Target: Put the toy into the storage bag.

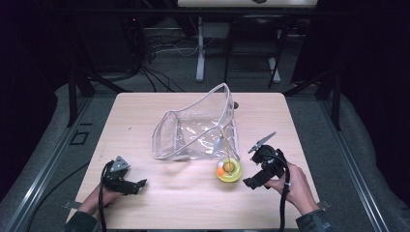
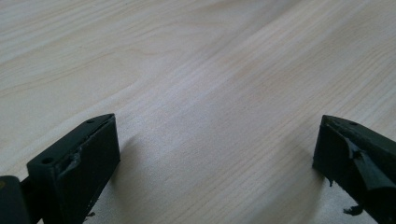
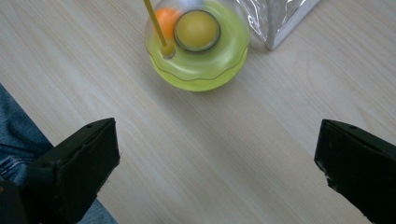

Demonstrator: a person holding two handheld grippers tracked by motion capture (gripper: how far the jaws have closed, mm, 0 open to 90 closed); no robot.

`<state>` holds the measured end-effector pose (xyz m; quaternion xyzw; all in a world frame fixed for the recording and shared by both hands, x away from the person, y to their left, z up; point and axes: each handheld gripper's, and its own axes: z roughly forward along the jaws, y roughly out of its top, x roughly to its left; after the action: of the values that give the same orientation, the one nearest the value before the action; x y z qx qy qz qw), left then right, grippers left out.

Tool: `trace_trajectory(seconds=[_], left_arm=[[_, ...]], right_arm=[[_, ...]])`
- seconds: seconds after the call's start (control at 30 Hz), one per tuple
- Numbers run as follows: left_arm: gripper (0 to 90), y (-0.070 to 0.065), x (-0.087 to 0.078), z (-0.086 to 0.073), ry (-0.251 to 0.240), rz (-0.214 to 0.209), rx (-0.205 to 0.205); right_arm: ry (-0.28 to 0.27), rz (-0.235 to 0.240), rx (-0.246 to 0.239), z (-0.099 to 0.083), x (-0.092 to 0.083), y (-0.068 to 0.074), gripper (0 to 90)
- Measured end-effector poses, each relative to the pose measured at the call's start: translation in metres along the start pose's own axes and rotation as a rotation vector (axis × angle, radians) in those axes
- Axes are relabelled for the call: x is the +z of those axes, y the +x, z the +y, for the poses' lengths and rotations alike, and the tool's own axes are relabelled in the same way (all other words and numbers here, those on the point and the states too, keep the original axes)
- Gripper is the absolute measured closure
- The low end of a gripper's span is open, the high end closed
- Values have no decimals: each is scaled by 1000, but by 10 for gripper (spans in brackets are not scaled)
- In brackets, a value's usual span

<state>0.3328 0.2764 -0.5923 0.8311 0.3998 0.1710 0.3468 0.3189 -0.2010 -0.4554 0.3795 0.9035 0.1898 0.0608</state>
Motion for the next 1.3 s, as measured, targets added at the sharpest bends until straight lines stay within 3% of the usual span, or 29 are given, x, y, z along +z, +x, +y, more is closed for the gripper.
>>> trace_trajectory(seconds=[0.03,0.07,0.17,0.2,0.23,0.47,0.87,1.1,1.3], left_arm=[[2,0,0,0,0,0,1],[2,0,0,0,0,-1,-1],[2,0,0,0,0,-1,-1],[3,0,0,0,0,-1,-1],[2,0,0,0,0,-1,0],[3,0,0,0,0,-1,0],[2,0,0,0,0,-1,0],[2,0,0,0,0,-1,-1],[2,0,0,0,0,-1,-1]], right_arm=[[8,-5,-9,2,0,0,0],[54,-42,-22,5,-3,1,2],[4,-56,-30,10,-3,2,51],[12,11,-25,13,-5,0,51],[9,17,-21,14,-6,-1,50],[15,25,-19,29,-7,-2,46],[26,36,-61,52,-7,4,93],[44,36,-80,60,-5,7,154],[45,40,-114,72,-8,14,319]])
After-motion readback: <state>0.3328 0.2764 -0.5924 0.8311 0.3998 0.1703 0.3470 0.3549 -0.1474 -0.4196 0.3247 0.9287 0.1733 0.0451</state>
